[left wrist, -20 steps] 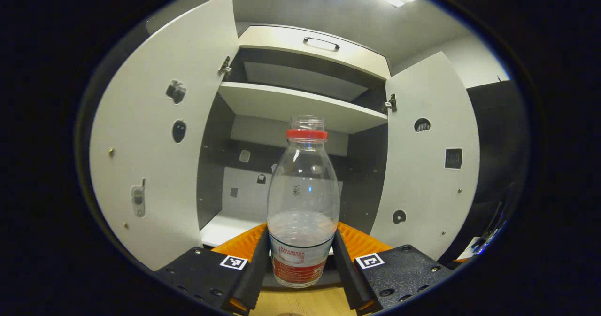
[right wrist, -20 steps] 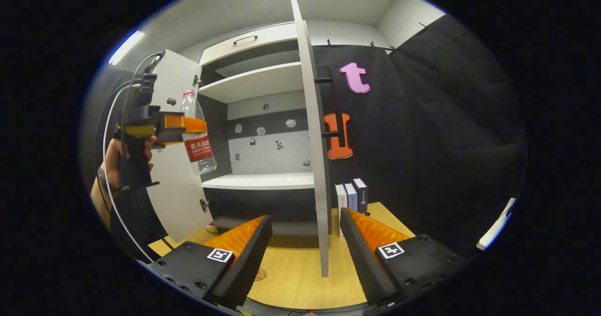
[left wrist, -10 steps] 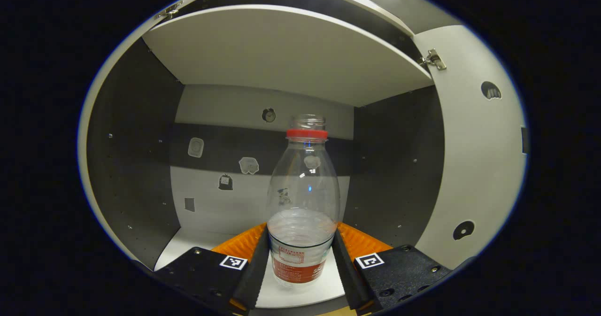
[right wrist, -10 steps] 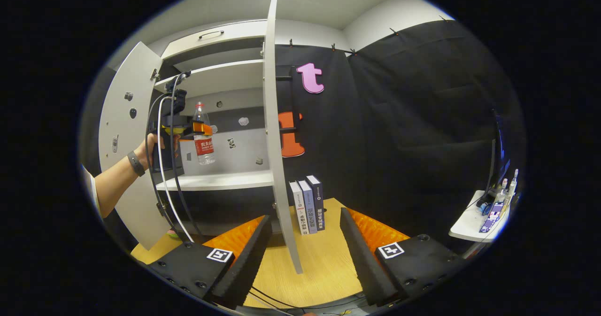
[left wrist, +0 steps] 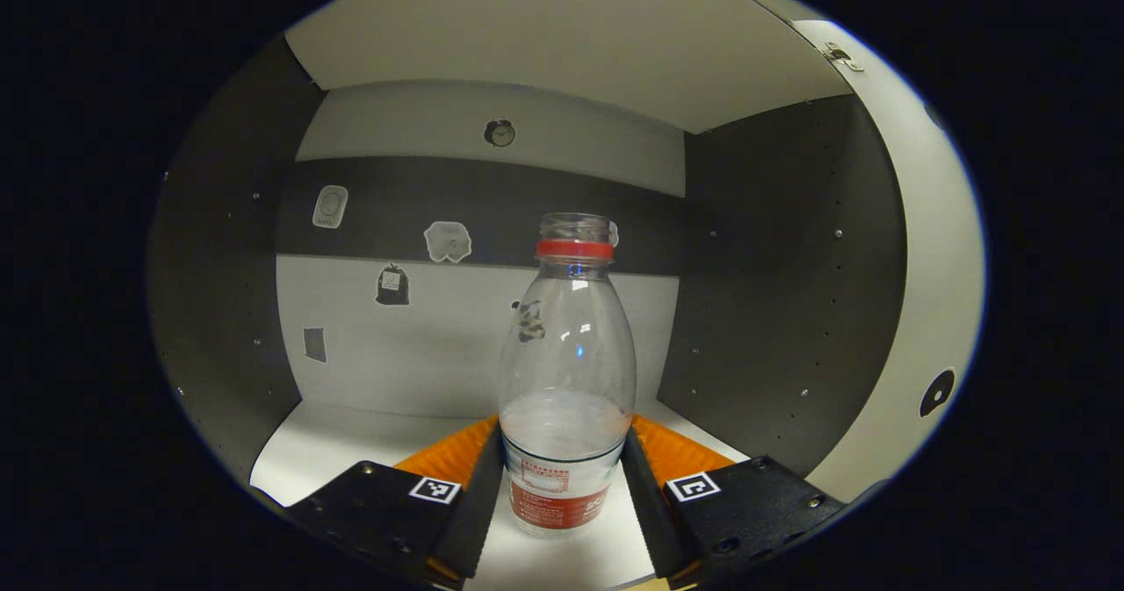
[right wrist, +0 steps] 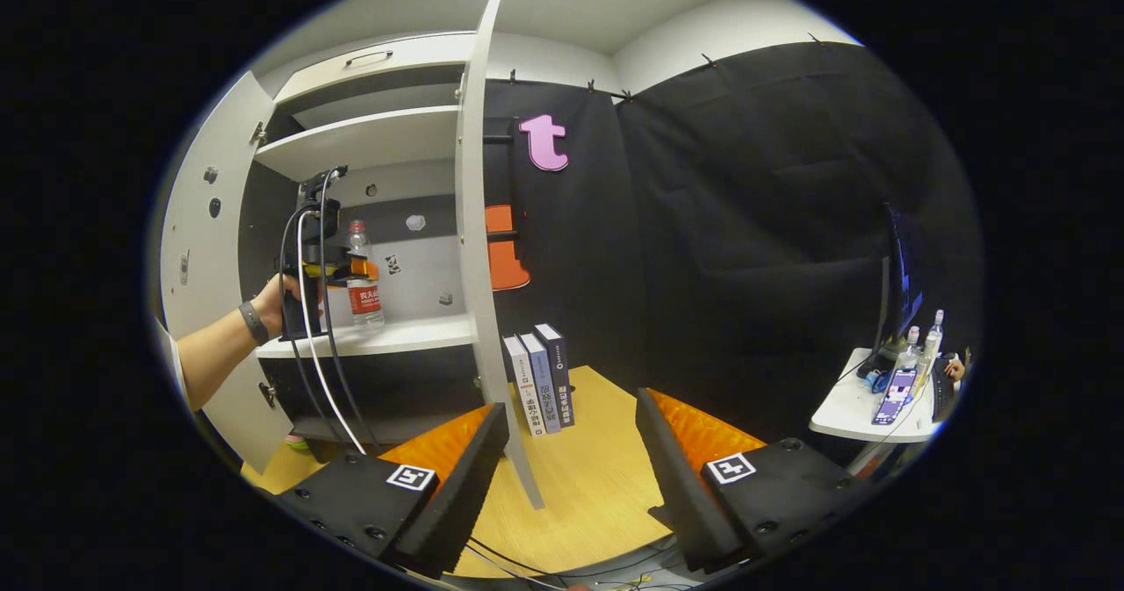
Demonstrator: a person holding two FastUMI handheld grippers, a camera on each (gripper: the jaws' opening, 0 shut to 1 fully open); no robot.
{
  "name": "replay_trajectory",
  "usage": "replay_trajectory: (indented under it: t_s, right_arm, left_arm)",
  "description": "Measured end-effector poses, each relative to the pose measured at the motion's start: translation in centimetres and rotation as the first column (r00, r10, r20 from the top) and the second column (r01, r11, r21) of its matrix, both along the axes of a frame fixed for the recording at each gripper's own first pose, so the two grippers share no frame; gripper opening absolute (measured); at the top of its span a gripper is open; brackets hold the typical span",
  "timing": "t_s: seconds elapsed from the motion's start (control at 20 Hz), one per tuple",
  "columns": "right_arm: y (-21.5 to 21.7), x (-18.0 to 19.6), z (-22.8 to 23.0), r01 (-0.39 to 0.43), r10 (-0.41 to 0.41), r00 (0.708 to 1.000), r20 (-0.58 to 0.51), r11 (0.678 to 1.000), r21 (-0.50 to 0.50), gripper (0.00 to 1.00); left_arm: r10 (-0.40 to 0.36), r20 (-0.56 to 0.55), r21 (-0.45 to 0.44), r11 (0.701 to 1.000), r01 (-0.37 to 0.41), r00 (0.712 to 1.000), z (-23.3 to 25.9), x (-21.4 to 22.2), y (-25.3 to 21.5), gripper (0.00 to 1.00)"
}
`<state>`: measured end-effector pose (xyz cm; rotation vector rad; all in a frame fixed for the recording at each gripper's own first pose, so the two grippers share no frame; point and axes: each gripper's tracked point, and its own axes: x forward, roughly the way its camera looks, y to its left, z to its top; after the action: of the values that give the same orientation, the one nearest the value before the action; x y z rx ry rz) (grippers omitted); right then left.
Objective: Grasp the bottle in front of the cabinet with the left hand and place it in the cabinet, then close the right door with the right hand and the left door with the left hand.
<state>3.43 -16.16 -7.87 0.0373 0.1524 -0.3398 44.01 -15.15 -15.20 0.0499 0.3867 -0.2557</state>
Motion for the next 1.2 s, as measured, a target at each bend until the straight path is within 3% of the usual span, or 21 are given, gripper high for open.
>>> replay_trajectory:
  t_s: [0.35,0.45,0.55,0.75,0.95,1.2]
  right_arm:
    - [-0.4,0.3,0.3,-0.005,0.005,1.000,0.002,1.000,-0.006,0.96]
    - [-0.7,0.2,0.4,-0.007,0.007,1.000,0.003,1.000,-0.007,0.96]
    - [-1.0,-0.1,0.5,-0.010,0.010,1.000,0.003,1.000,-0.006,0.96]
    - [-1.3,-0.3,0.7,-0.029,0.029,1.000,0.004,1.000,-0.008,0.96]
    - [-1.8,-0.3,1.3,-0.062,0.063,0.998,0.013,0.998,-0.014,0.96]
    - [-1.5,-0.2,2.8,-0.164,0.165,0.986,0.035,0.986,-0.018,0.96]
  left_arm:
    - [0.013,0.004,-0.005,1.000,-0.013,1.000,-0.9,0.0,0.5,0.74]
    - [0.010,0.006,-0.010,1.000,-0.010,1.000,-0.9,-0.1,0.5,0.78]
    - [0.010,0.030,-0.025,1.000,-0.009,1.000,-0.2,-0.4,0.3,0.95]
    - [0.024,0.144,-0.104,0.995,-0.008,0.989,3.7,-1.6,0.0,0.95]
    - [0.113,0.268,-0.184,0.981,-0.064,0.957,9.0,-5.1,1.6,0.95]
    - [0.149,0.335,-0.181,0.979,-0.092,0.930,13.7,-12.7,2.8,0.95]
